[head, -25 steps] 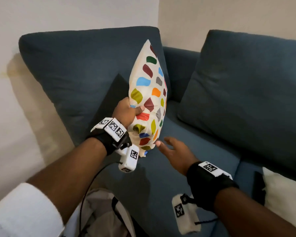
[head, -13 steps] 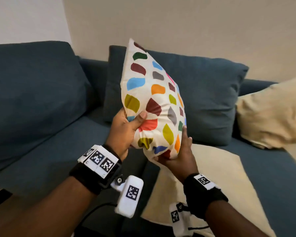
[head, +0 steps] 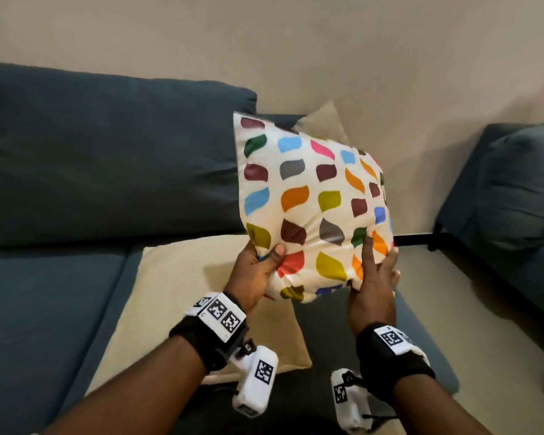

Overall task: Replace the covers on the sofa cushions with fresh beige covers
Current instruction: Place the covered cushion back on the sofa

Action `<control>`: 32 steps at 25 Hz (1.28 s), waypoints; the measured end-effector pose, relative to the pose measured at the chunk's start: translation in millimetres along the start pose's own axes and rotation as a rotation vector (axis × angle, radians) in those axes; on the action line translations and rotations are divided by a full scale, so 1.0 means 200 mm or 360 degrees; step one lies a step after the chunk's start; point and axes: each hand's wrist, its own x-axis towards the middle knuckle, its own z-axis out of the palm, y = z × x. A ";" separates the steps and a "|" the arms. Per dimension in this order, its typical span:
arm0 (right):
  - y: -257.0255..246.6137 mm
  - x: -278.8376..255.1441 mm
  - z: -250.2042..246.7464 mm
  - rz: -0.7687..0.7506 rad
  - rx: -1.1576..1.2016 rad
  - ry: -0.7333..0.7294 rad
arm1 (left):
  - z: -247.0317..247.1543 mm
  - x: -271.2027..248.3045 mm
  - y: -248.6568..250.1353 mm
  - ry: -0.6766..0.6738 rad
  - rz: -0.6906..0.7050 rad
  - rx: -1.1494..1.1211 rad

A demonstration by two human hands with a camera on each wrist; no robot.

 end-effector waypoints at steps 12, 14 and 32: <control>0.11 0.08 0.08 0.0150 -0.0530 -0.0727 | -0.13 0.02 -0.37 -0.0323 -0.0478 0.1488; -0.04 0.04 0.11 -0.0048 -0.0384 -0.0685 | -0.23 -0.03 -0.28 -0.0182 -0.0380 0.1843; -0.47 -0.03 0.72 -0.0398 -0.0459 -0.1279 | -1.39 0.06 -0.36 0.0621 -0.1127 0.1211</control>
